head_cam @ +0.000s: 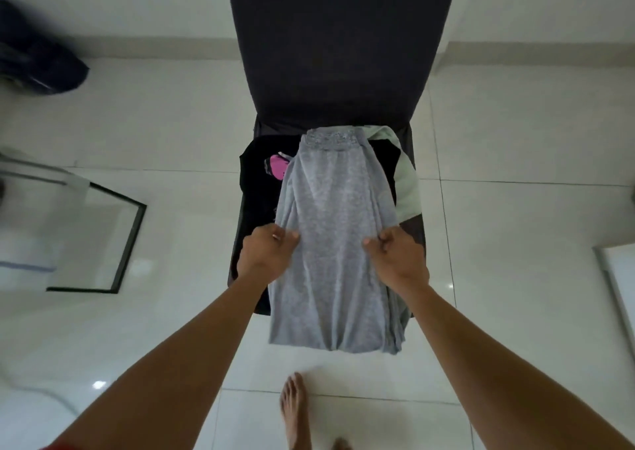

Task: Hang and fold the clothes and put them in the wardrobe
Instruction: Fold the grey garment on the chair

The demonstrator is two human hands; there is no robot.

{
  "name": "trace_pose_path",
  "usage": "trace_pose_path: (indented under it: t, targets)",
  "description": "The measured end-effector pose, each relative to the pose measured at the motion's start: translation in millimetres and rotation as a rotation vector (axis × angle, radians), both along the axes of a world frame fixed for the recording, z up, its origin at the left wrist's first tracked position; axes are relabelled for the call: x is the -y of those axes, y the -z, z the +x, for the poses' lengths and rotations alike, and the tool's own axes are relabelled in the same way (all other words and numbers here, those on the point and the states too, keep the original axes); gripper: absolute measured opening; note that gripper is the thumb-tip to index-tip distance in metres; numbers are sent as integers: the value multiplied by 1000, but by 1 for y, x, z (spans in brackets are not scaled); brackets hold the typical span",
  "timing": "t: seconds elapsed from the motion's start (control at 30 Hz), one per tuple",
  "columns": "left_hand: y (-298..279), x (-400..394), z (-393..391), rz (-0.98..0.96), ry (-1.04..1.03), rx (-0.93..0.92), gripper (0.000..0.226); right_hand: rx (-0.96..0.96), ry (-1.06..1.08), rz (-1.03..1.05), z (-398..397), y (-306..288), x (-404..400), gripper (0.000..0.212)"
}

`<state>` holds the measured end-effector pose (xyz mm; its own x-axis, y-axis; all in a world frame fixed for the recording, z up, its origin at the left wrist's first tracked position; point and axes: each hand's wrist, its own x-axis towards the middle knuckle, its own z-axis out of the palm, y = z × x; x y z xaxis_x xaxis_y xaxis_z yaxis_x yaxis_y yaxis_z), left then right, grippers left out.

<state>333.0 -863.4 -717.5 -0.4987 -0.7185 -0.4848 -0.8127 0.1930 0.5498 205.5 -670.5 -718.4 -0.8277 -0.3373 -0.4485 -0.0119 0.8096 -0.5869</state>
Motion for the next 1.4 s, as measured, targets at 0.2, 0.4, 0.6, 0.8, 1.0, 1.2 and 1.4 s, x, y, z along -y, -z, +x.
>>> trace_pose_path:
  t: [0.2, 0.4, 0.6, 0.8, 1.0, 1.2, 1.4]
  targets:
    - [21, 6, 3, -75, -187, -38, 24, -126, 130, -48, -1, 29, 0, 10]
    - [21, 2, 12, 13, -177, -56, 38, -155, 161, -82, 5, 25, -3, 14]
    - [33, -36, 83, 84, 2, 51, 43, -51, 122, 37, 62, 26, -49, 35]
    - [50, -48, 106, 57, 50, 126, 30, -54, 159, -9, 84, 48, -77, 9]
    - [53, -61, 116, 160, -86, 110, 26, -22, 230, -128, 93, 49, -89, 23]
    - [80, -71, 135, 381, -158, 141, 33, 196, 326, -80, 107, 70, -107, 45]
    - [84, -75, 138, 422, -349, 36, 19, 248, 531, -182, 103, 82, -114, 31]
